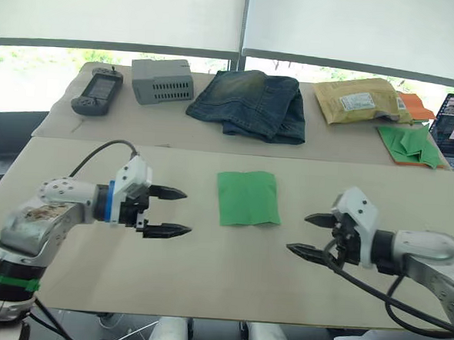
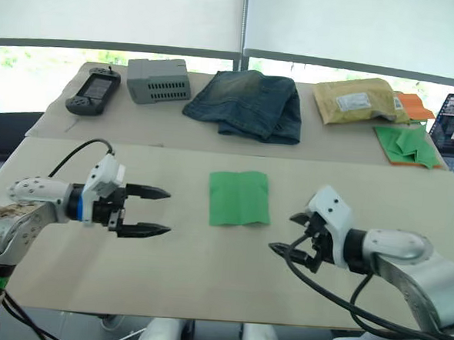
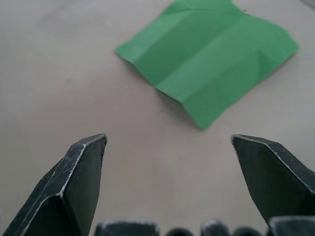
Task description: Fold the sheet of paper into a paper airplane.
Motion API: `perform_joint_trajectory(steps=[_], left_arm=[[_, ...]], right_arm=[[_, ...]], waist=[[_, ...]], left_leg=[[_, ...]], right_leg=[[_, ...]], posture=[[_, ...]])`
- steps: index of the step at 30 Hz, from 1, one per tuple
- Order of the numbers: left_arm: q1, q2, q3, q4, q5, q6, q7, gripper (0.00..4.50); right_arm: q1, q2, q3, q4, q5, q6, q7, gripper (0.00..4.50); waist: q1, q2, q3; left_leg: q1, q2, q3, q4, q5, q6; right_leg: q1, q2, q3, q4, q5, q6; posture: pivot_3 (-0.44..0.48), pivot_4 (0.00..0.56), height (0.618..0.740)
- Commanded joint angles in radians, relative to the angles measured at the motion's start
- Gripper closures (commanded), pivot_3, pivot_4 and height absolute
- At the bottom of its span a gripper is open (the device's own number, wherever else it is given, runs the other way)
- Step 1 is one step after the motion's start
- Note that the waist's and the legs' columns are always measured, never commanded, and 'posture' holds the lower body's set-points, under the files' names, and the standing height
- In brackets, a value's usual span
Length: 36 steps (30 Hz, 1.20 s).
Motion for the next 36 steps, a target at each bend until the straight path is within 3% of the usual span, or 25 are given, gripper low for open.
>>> perform_joint_trajectory(steps=[1,7,8,14,20,25,31,36], left_arm=[[-0.074,-0.077,-0.057,0.061,0.109,-0.078,0.098,0.00],[-0.213,-0.234,-0.134,0.243,0.225,-0.149,0.186,0.00],[-0.228,-0.254,-0.144,0.267,0.235,-0.159,0.190,0.53],[-0.325,-0.392,-0.245,0.482,0.358,-0.243,0.231,2.48],[-0.389,-0.497,-0.302,0.686,0.454,-0.296,0.258,4.49],[-0.380,-0.541,-0.340,0.748,0.516,-0.308,0.276,4.49],[-0.339,-0.552,-0.354,0.731,0.549,-0.302,0.284,4.49],[-0.327,-0.559,-0.356,0.722,0.561,-0.302,0.287,4.49]], right_arm=[[-0.063,0.049,0.028,0.038,-0.071,-0.045,-0.062,0.03],[-0.137,0.103,0.086,0.103,-0.195,-0.052,-0.149,0.03],[-0.142,0.113,0.084,0.107,-0.200,-0.048,-0.156,0.00],[-0.135,0.137,0.060,0.094,-0.237,-0.009,-0.200,0.00],[-0.118,0.185,0.061,0.123,-0.308,-0.091,-0.256,0.00],[-0.125,0.229,0.068,0.148,-0.344,-0.120,-0.266,0.00],[-0.039,0.242,-0.005,-0.007,-0.120,0.109,-0.150,0.00],[0.026,0.270,0.013,-0.040,-0.089,0.165,-0.177,0.00]], waist=[[0.000,0.000,0.000],[-0.001,0.000,0.000],[-0.001,0.000,0.000],[0.001,0.000,0.000],[-0.006,0.000,0.000],[-0.003,0.000,0.000],[0.000,0.001,-0.001],[-0.002,0.001,-0.002]], left_leg=[[-0.001,-0.001,0.000,0.000,0.000,0.000],[-0.002,-0.004,-0.002,0.001,0.000,0.000],[-0.002,-0.004,-0.002,0.001,0.000,0.000],[-0.003,-0.006,-0.002,0.001,0.000,0.000],[-0.003,-0.007,-0.003,0.002,0.000,0.001],[-0.003,-0.008,-0.003,0.002,0.000,0.001],[-0.003,-0.009,-0.005,0.002,0.000,0.001],[0.002,-0.009,-0.006,0.002,0.000,0.001]], right_leg=[[0.000,0.000,0.000,0.000,0.000,0.000],[-0.001,-0.001,0.001,0.000,0.005,-0.005],[-0.001,-0.001,0.001,0.000,0.005,-0.005],[-0.001,-0.002,0.001,0.000,0.005,-0.005],[-0.001,-0.003,0.001,0.000,0.005,-0.004],[-0.001,-0.004,0.001,0.001,0.005,-0.004],[0.001,-0.004,0.000,0.001,0.005,-0.003],[0.007,-0.005,0.000,0.000,0.004,-0.002]], posture=[[0.000,0.150,0.728],[0.000,0.150,0.728],[0.000,0.150,0.728],[0.000,0.150,0.728],[0.000,0.150,0.728],[0.000,0.150,0.728],[0.000,0.150,0.728],[0.000,0.150,0.728]])
